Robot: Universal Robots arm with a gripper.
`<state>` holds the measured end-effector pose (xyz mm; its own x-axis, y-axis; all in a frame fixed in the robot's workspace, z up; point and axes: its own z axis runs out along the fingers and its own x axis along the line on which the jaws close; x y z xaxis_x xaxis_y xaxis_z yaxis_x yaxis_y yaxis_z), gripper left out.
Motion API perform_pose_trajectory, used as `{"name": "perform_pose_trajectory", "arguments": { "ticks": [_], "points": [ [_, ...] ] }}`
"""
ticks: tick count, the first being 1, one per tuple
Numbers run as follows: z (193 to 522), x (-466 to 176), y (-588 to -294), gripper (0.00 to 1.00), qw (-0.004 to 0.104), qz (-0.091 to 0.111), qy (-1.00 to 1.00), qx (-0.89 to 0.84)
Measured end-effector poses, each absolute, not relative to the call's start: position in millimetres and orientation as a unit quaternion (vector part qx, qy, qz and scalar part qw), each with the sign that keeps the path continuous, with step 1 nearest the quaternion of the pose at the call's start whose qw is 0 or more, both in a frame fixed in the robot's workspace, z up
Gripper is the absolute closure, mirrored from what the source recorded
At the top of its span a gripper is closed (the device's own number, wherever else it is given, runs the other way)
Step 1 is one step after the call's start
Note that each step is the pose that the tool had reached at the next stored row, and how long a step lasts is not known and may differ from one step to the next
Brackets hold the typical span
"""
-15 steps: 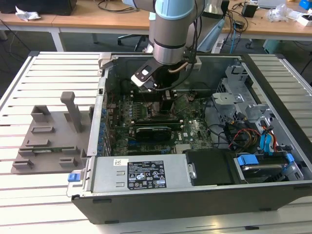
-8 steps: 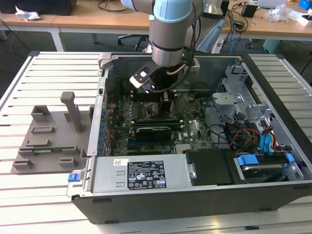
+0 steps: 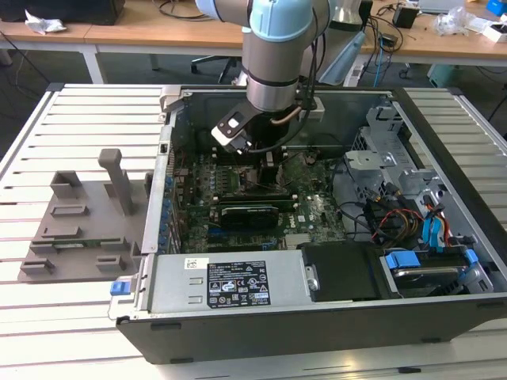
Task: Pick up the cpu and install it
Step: 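Close the cpu cover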
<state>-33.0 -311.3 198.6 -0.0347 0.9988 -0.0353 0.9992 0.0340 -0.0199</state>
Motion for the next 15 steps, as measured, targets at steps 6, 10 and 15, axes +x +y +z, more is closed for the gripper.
{"name": "perform_pose_trajectory", "arguments": {
  "ticks": [6, 10, 15],
  "points": [
    [197.2, -33.0, -311.4, 0.45, 0.006, -0.020, 0.719, 0.695],
    [196.9, -33.0, -311.3, 0.45, 0.006, -0.019, 0.719, 0.695],
    [196.8, -33.0, -310.5, 0.38, 0.006, -0.019, 0.719, 0.695]
  ]
}}
